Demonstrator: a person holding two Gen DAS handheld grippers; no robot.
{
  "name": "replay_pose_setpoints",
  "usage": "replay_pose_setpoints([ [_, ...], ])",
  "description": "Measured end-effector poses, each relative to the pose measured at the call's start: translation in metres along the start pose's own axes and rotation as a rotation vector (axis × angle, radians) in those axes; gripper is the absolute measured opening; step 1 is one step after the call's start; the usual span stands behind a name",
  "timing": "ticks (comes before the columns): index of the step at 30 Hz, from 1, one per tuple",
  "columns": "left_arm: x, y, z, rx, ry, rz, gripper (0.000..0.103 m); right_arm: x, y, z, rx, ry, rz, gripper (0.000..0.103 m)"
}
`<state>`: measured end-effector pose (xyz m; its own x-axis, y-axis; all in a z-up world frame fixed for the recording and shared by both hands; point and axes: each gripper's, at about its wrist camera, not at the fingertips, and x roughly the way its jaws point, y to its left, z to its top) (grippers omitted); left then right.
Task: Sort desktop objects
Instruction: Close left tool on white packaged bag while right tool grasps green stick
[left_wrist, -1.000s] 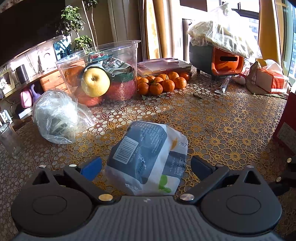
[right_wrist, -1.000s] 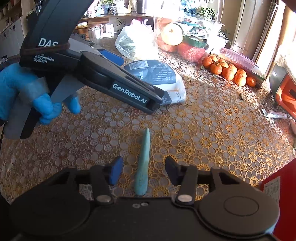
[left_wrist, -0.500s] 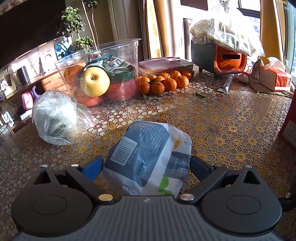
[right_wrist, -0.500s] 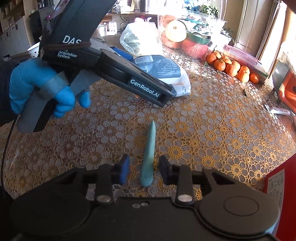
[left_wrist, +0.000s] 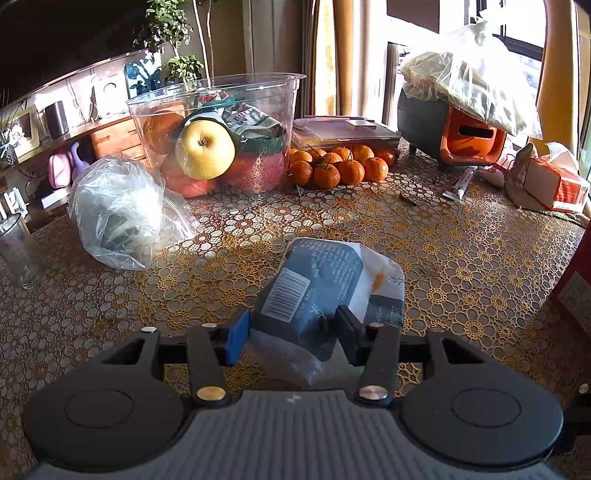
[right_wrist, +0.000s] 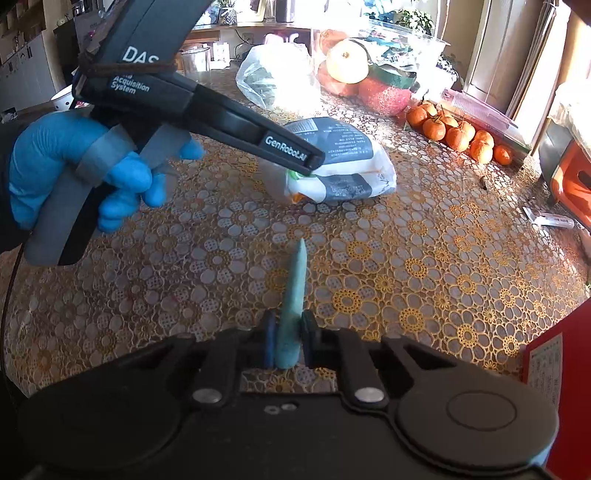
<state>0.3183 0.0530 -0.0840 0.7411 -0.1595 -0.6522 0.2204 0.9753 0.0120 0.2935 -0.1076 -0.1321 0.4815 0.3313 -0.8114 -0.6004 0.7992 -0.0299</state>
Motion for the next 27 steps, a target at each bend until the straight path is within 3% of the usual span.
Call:
replay_pose_setpoints([
  [4, -0.008, -0.001, 0.001, -0.020, -0.009, 0.021, 0.024, -0.004, 0.000, -0.003, 0.001, -0.005, -0.019, 0.013],
  [10, -0.023, -0.009, 0.002, -0.031, -0.025, 0.042, 0.013, -0.017, -0.001, -0.008, 0.010, -0.019, -0.029, 0.013],
  [26, -0.085, -0.033, -0.007, -0.057, -0.044, 0.011, 0.011, -0.073, -0.012, -0.028, 0.055, -0.080, -0.054, 0.012],
  [27, -0.089, -0.036, -0.007, -0.054, -0.047, 0.007, 0.011, -0.076, -0.014, -0.029, 0.059, -0.086, -0.057, 0.006],
])
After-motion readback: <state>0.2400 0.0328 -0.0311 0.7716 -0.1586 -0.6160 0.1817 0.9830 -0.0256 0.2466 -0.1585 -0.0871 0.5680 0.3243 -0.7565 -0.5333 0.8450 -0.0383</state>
